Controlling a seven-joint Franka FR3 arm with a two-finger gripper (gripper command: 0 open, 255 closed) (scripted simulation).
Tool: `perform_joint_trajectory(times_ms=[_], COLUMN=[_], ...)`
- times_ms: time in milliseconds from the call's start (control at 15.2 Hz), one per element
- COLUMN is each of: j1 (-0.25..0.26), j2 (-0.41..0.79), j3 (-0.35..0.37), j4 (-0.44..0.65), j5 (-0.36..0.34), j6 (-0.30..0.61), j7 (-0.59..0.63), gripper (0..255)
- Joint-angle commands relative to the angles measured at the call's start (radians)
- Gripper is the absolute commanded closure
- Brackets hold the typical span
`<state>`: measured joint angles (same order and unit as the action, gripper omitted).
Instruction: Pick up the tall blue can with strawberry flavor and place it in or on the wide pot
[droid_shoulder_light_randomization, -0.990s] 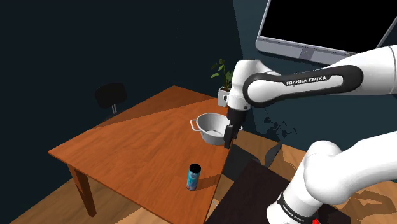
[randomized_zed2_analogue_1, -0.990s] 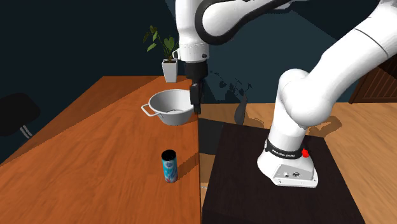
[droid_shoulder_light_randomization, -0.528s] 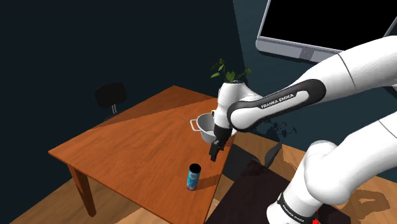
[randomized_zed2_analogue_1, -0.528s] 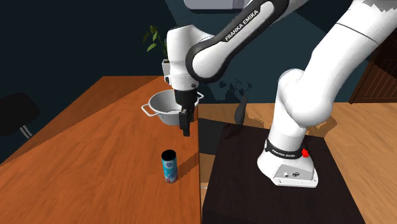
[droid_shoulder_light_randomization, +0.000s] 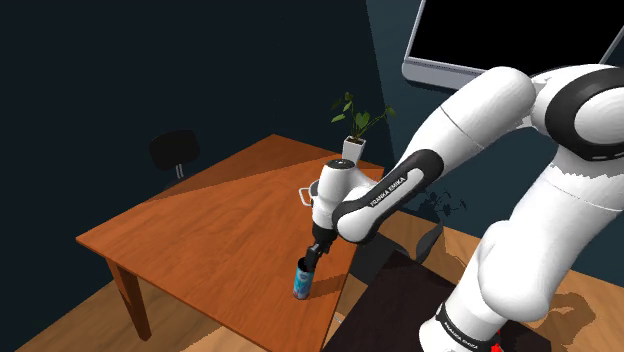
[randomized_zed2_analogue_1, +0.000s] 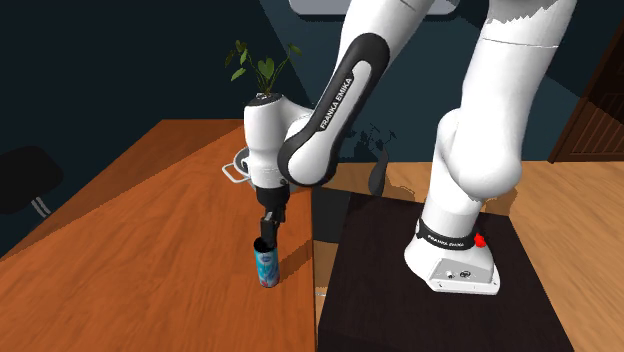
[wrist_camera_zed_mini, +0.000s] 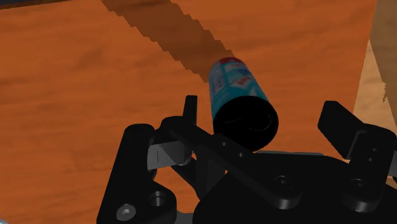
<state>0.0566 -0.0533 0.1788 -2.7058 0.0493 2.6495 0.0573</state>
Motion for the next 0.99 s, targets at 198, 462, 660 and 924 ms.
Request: perform_joint_trajectory(times_ms=[198,462,660,924], j1=[-0.004,0.003,0.006,0.006], j2=[0.149,0.219,0.229,0.229], j3=[-0.007,-0.023,-0.027,-0.027], j4=[0.03,0.038,0.039,0.039], j5=[-0.088,-0.126,-0.132,-0.132], j6=[0.131,0.191,0.2,0.2], j7=[0.067,0.095,0.099,0.099], gripper=[0,0,0,0])
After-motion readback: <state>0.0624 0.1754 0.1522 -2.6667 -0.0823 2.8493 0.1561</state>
